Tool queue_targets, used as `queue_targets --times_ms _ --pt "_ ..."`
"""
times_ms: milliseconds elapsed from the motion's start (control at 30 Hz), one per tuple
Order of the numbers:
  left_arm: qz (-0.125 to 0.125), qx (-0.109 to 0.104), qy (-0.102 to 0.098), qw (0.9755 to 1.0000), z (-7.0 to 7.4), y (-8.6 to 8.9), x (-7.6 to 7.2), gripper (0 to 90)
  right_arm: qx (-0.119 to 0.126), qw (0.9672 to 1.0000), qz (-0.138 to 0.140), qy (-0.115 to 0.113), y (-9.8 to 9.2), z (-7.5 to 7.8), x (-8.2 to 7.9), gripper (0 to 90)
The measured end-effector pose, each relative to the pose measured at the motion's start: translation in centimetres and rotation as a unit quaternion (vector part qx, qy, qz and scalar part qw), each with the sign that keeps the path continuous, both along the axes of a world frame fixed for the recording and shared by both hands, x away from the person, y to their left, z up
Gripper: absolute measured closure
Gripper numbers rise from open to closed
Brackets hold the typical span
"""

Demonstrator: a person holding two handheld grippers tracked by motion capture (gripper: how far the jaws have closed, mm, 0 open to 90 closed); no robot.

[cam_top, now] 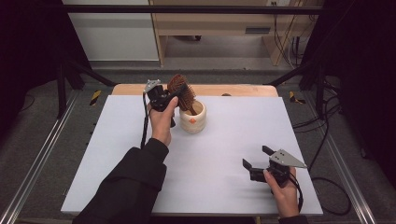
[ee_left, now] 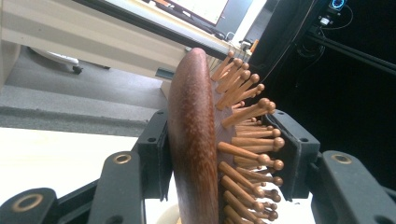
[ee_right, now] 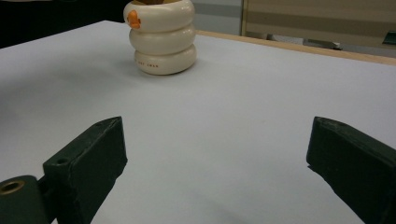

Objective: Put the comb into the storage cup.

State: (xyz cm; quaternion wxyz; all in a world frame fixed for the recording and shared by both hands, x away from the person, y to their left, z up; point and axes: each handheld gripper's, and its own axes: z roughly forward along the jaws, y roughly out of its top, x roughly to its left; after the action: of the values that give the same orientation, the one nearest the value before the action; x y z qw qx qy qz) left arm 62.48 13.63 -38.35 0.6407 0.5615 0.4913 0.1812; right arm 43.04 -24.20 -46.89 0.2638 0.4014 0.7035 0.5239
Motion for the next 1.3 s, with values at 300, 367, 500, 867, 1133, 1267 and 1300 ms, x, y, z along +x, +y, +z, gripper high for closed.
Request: queue_targets --times_ms 300,367,500,867,1133,1267,1300 --pt "0.003 -0.001 0.003 1.0000 -0.18 0.30 0.03 45.7 0.000 1.0000 0.001 0.000 0.02 0.00 0.00 5.4" --pt "0.003 -0.002 0.003 1.0000 -0.23 0.39 0.00 45.6 -0.001 1.0000 0.001 0.001 0.00 -0.01 0.00 5.3" --pt "0.004 -0.003 0.005 1.0000 -0.28 0.51 0.01 45.3 0.000 1.0000 0.000 0.001 -0.01 0.00 0.01 5.3" --pt "0.006 -0.004 0.007 1.0000 -0.34 0.59 0.00 44.7 -0.001 1.0000 0.001 0.002 0.00 -0.03 0.01 5.3" --pt "0.008 -0.006 0.007 0.9999 -0.42 0.65 -0.05 44.2 -0.002 1.0000 0.002 0.001 0.04 -0.05 0.01 5.3" --pt "0.007 -0.007 0.007 0.9999 -0.43 0.66 -0.07 44.2 -0.002 1.0000 0.002 0.002 0.05 -0.05 0.02 5.3" --pt "0.007 -0.007 0.007 0.9999 -0.43 0.66 -0.07 44.2 -0.002 1.0000 0.002 0.002 0.06 -0.06 0.02 5.3"
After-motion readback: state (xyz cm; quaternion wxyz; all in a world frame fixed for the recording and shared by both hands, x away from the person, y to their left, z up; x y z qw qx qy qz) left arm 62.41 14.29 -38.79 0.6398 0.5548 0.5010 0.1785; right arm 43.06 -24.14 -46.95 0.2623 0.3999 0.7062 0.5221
